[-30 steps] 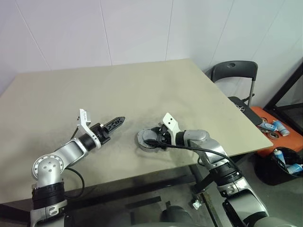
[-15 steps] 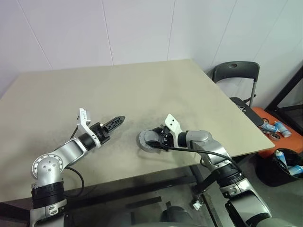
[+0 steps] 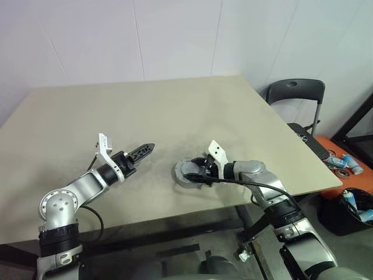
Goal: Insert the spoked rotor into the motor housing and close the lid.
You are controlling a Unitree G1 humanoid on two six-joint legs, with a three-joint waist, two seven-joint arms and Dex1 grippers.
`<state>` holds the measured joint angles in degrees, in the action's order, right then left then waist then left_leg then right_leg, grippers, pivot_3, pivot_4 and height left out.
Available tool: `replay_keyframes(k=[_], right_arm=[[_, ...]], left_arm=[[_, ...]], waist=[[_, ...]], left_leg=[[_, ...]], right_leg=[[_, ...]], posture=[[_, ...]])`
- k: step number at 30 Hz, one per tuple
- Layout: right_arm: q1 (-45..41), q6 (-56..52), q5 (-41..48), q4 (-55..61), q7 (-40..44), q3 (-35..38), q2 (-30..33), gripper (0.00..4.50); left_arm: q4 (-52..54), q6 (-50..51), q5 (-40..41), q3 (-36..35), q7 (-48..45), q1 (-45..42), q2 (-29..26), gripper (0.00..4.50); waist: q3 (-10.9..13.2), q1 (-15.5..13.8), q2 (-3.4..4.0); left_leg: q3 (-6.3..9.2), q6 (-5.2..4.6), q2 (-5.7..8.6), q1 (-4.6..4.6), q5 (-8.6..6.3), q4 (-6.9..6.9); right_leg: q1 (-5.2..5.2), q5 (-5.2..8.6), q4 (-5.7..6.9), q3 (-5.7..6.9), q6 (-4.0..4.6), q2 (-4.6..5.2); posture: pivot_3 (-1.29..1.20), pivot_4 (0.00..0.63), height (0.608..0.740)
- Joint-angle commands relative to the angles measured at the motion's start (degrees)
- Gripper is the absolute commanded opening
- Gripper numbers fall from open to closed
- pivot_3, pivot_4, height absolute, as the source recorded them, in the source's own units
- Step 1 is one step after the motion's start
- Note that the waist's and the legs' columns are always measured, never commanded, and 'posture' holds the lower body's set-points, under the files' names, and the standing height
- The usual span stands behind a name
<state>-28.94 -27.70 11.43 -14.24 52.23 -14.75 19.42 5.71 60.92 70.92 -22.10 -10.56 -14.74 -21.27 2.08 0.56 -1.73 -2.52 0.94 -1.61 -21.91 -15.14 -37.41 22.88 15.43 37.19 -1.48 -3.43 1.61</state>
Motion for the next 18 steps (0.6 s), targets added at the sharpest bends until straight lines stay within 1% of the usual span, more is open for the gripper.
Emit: replay_keyframes(k=[1, 3, 6, 10, 13, 16, 18], right_arm=[[2.20, -2.62, -1.17, -5.03, 1.73, -0.15, 3.13, 3.16], [2.56, -1.60, -2.05, -5.07, 2.39, -0.96, 3.76, 3.16], [2.85, -0.75, -2.55, -5.27, 3.65, -1.98, 4.48, 3.16], [2.72, -1.86, -1.39, -5.53, 4.56, -1.72, 4.01, 3.16], [3.18, -0.72, -2.09, -4.85, 4.07, -2.25, 3.54, 3.16], [4.22, 6.01, -6.21, -4.34, 1.51, -4.53, 3.75, 3.16], [4.40, 9.49, -7.97, -5.45, -1.17, -4.60, 3.14, 3.16]], left_arm=[[1.75, -0.06, 1.30, -0.05, 0.06, -1.12, -0.13, 3.91], [1.84, -0.07, 1.37, -0.02, 0.14, -1.09, -0.12, 3.91], [1.91, -0.13, 1.36, 0.22, 0.32, -1.23, 0.13, 3.91], [1.84, -0.11, 1.37, 0.48, 0.44, -1.43, 0.35, 3.91], [1.57, -0.07, 1.46, 0.46, 0.44, -1.58, 0.10, 3.91], [1.25, -0.03, 1.38, 0.44, 0.40, -1.76, -0.08, 3.91], [1.10, -0.02, 1.31, 0.48, 0.37, -1.87, -0.10, 3.91]], waist=[[0.01, -0.08, 0.01], [0.00, -0.12, 0.02], [-0.01, -0.19, 0.02], [-0.02, -0.25, 0.00], [-0.02, -0.25, 0.01], [-0.04, -0.16, 0.01], [-0.08, 0.12, -0.02]], left_leg=[[0.00, 0.00, 0.02, 0.20, 0.00, 0.01], [0.01, -0.04, 0.05, 0.49, -0.04, 0.05], [0.04, -0.09, 0.12, 0.49, -0.07, 0.06], [0.04, -0.16, 0.18, 0.46, -0.12, 0.10], [0.05, -0.16, 0.18, 0.46, -0.12, 0.12], [0.08, -0.15, 0.18, 0.46, -0.13, 0.14], [0.07, -0.14, 0.18, 0.47, -0.13, 0.16]], right_leg=[[-0.19, 0.01, -0.04, 0.00, 0.01, 0.04], [-0.51, 0.03, -0.15, 0.02, 0.02, 0.09], [-0.55, 0.03, -0.22, 0.03, 0.02, 0.18], [-0.54, 0.06, -0.24, 0.01, -0.04, 0.28], [-0.53, 0.07, -0.24, 0.00, -0.03, 0.40], [-0.53, 0.07, -0.25, 0.01, -0.02, 0.43], [-0.53, 0.07, -0.26, 0.00, -0.02, 0.44]], posture=[[0.00, 0.000, 0.740], [0.00, 0.000, 0.740], [0.00, 0.000, 0.740], [0.00, 0.000, 0.740], [0.00, 0.000, 0.740], [0.00, 0.000, 0.740], [0.00, 0.000, 0.740]])
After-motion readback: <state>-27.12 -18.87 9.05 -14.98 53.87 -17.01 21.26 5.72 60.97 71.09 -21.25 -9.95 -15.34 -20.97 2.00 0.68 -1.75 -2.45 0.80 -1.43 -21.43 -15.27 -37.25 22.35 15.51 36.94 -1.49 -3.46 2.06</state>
